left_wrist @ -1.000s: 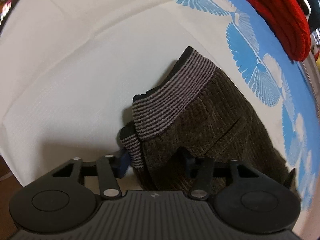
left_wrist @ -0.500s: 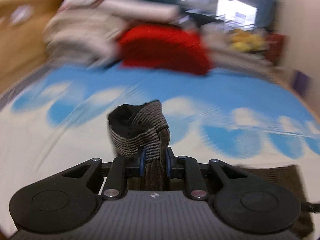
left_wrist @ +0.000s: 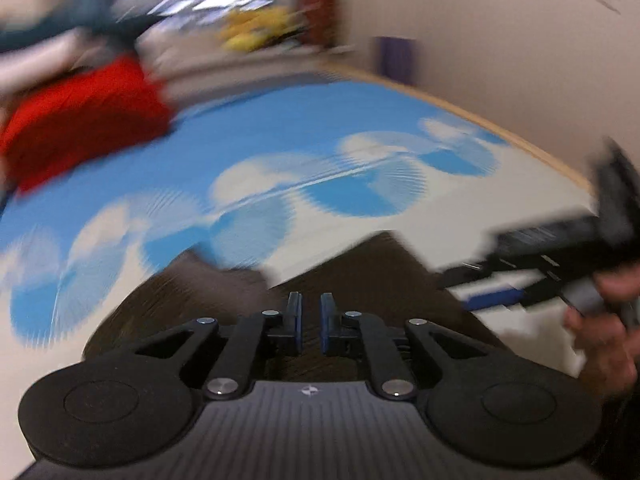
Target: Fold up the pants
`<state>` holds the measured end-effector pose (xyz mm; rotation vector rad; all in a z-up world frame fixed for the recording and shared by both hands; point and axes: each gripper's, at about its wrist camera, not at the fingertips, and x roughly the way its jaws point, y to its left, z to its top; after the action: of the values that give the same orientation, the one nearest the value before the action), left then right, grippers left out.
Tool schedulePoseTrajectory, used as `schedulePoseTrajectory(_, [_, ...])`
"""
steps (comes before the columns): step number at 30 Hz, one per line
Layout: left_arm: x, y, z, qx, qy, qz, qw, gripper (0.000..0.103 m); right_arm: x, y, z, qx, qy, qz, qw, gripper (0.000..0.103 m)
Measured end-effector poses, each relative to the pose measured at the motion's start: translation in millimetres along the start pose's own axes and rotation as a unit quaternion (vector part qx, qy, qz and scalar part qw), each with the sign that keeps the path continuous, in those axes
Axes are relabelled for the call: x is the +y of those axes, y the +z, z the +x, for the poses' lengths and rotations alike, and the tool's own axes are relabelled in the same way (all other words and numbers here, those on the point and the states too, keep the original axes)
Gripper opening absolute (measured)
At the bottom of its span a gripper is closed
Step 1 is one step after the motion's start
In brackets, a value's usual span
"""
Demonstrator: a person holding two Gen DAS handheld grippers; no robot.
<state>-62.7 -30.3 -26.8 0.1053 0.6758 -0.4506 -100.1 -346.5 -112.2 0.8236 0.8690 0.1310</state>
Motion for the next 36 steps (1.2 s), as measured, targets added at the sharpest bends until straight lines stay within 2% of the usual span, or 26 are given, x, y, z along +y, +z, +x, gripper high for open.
schedulePoseTrajectory(1, [15.6, 0.8, 6.4, 0.017, 0.021, -0.023, 0.9994, 0.018, 4.5, 0.0, 4.4, 0.005, 0.004, -0.007, 1.000, 0.068])
schedulePoseTrajectory(2, [30.4, 1.8, 11.4, 0.029, 0.035, -0.033, 0.9984, 0.034, 9.4, 0.5, 9.7, 0.009, 0.007, -0.014, 1.000, 0.068])
schedulePoseTrajectory(4, [50.2, -1.7, 15.8, 0.045, 0.054, -0.048, 0.9964, 0.047, 19.4, 1.5, 22.7, 0.016, 0.010, -0.021, 1.000, 0.068])
schedulePoseTrajectory(11, [53.1, -12.7, 28.7, 0.071, 0.034, -0.048, 0.9958, 0.050, 54.6, 15.4, 84.3, 0.049, 0.048, -0.028, 0.997, 0.070])
schedulePoseTrajectory(13, [53.9, -16.4, 32.7, 0.074, 0.041, -0.055, 0.9949, 0.050, 59.1, 18.5, 102.3, 0.064, 0.052, -0.020, 0.996, 0.073])
schedulePoseTrajectory(17, [76.4, -11.2, 28.8, 0.059, 0.050, -0.094, 0.9926, 0.050, 62.9, 22.7, 134.1, 0.085, 0.056, -0.002, 0.995, 0.083])
schedulePoseTrajectory(20, [91.1, -12.4, 24.4, 0.061, 0.060, -0.106, 0.9907, 0.050, 69.5, 23.7, 155.0, 0.097, 0.064, 0.005, 0.993, 0.090])
schedulePoseTrajectory(23, [104.0, -15.6, 19.1, 0.065, 0.067, -0.109, 0.9896, 0.050, 81.3, 22.3, 169.4, 0.103, 0.065, -0.010, 0.992, 0.101])
schedulePoseTrajectory(26, [118.8, -19.6, 12.2, 0.063, 0.074, -0.120, 0.9880, 0.050, 99.0, 16.9, 178.2, 0.100, 0.041, -0.051, 0.993, 0.103])
schedulePoseTrajectory(27, [124.6, -21.4, 9.4, 0.065, 0.077, -0.127, 0.9868, 0.050, 105.8, 14.0, 178.2, 0.094, 0.032, -0.069, 0.993, 0.101])
schedulePoseTrajectory(28, [129.9, -23.0, 7.3, 0.066, 0.080, -0.134, 0.9856, 0.050, 112.1, 11.3, 176.5, 0.085, 0.022, -0.091, 0.992, 0.096])
schedulePoseTrajectory(29, [135.0, -24.4, 5.1, 0.067, 0.082, -0.140, 0.9845, 0.050, 118.9, 8.3, 172.9, 0.075, 0.017, -0.121, 0.990, 0.072])
schedulePoseTrajectory(30, [138.2, -25.9, 1.6, 0.067, 0.084, -0.146, 0.9835, 0.050, 126.1, 5.7, 169.0, 0.069, 0.015, -0.143, 0.987, 0.056])
schedulePoseTrajectory(31, [142.1, -27.1, -1.1, 0.067, 0.085, -0.152, 0.9824, 0.050, 130.5, 3.8, 164.8, 0.061, 0.011, -0.153, 0.986, 0.055])
schedulePoseTrajectory(33, [149.3, -30.5, -6.9, 0.067, 0.086, -0.166, 0.9802, 0.050, 133.1, 0.5, 156.6, 0.055, 0.014, -0.171, 0.984, 0.040])
schedulePoseTrajectory(36, [152.4, -34.2, -14.6, 0.067, 0.089, -0.166, 0.9799, 0.050, 129.8, 0.0, 140.2, 0.046, 0.019, -0.160, 0.986, 0.031])
